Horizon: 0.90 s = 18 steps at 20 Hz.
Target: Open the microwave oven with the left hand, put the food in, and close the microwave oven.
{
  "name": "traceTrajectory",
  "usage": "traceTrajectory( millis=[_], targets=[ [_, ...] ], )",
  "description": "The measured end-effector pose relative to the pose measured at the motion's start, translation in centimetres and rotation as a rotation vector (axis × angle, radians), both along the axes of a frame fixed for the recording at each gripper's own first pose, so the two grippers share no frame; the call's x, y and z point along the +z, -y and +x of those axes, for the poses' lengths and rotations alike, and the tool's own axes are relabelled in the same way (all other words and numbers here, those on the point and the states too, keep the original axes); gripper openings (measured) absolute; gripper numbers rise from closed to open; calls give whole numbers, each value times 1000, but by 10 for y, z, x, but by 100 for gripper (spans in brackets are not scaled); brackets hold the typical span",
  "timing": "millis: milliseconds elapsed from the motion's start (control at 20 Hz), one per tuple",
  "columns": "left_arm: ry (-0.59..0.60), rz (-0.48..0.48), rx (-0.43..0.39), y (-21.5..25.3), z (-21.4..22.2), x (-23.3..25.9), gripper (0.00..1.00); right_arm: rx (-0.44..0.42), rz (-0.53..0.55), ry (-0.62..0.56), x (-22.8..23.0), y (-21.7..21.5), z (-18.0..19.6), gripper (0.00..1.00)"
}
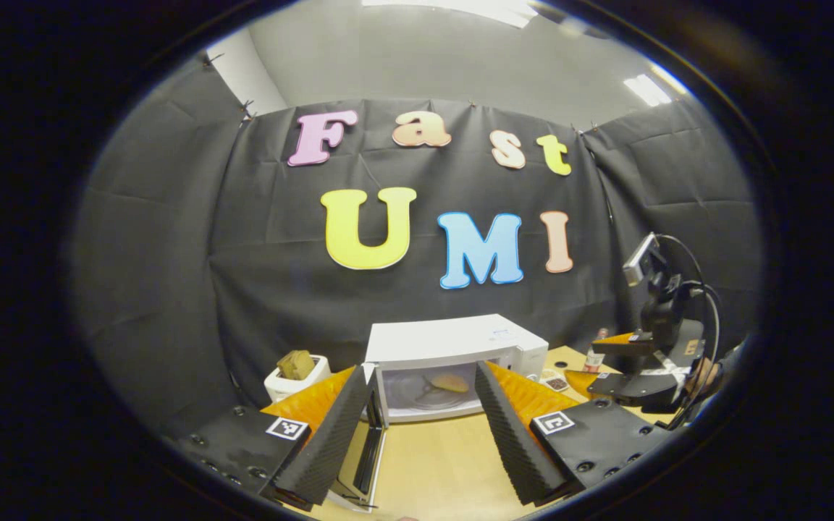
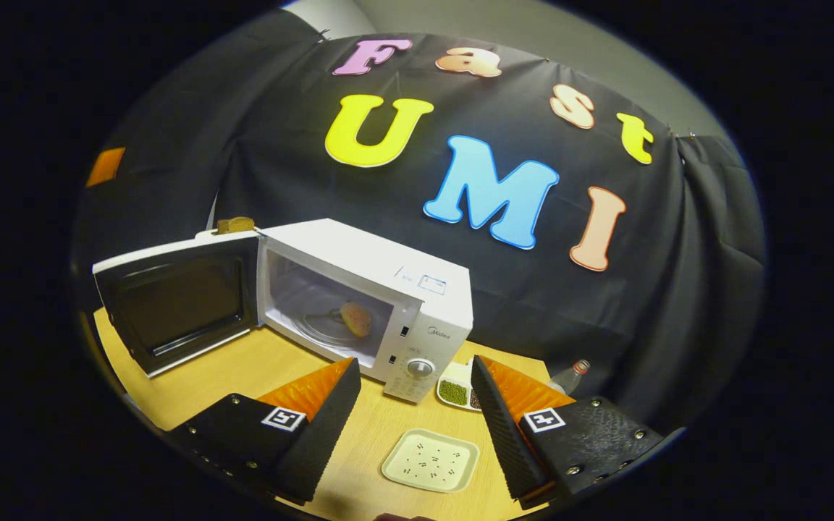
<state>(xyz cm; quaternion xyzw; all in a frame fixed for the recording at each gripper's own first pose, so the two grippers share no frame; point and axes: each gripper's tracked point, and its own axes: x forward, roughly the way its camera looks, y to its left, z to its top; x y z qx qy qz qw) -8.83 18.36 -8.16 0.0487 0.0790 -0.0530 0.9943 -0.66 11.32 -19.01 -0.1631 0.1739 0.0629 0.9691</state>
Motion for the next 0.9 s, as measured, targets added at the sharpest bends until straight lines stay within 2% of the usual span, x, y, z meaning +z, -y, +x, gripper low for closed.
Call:
traceTrajectory(
  millis=[50, 150, 300, 350, 400, 450, 600, 650, 750, 900],
  targets=[
    [4, -12, -9, 2, 2, 0, 97, -15, 36, 11, 10, -1, -6, 94],
    [11, -34, -15, 2, 4, 2, 100, -37, 87, 46, 31, -2, -15, 94],
    [13, -54, -7, -6, 8, 2, 94, -62, 131, 123, 64, 3, -26, 94],
    [8, -61, 0, -10, 9, 0, 99, -75, 138, 142, 73, 6, -30, 94],
    [4, -69, 6, -13, 10, -2, 97, -80, 149, 159, 76, 6, -34, 94],
    [0, -83, 7, -15, 10, -4, 99, -77, 161, 175, 80, 3, -37, 94],
    [-10, -84, 16, -26, 8, -8, 92, -86, 191, 234, 94, 4, -40, 94],
    [-21, -77, 14, -29, 8, -11, 94, -93, 207, 255, 99, 5, -41, 94],
    [-47, -55, 6, -33, 4, -21, 67, -112, 237, 268, 103, 6, -42, 95],
    [-35, 4, 87, -63, 5, -25, 23, -130, 256, 249, 95, 9, -40, 95]
  ],
)
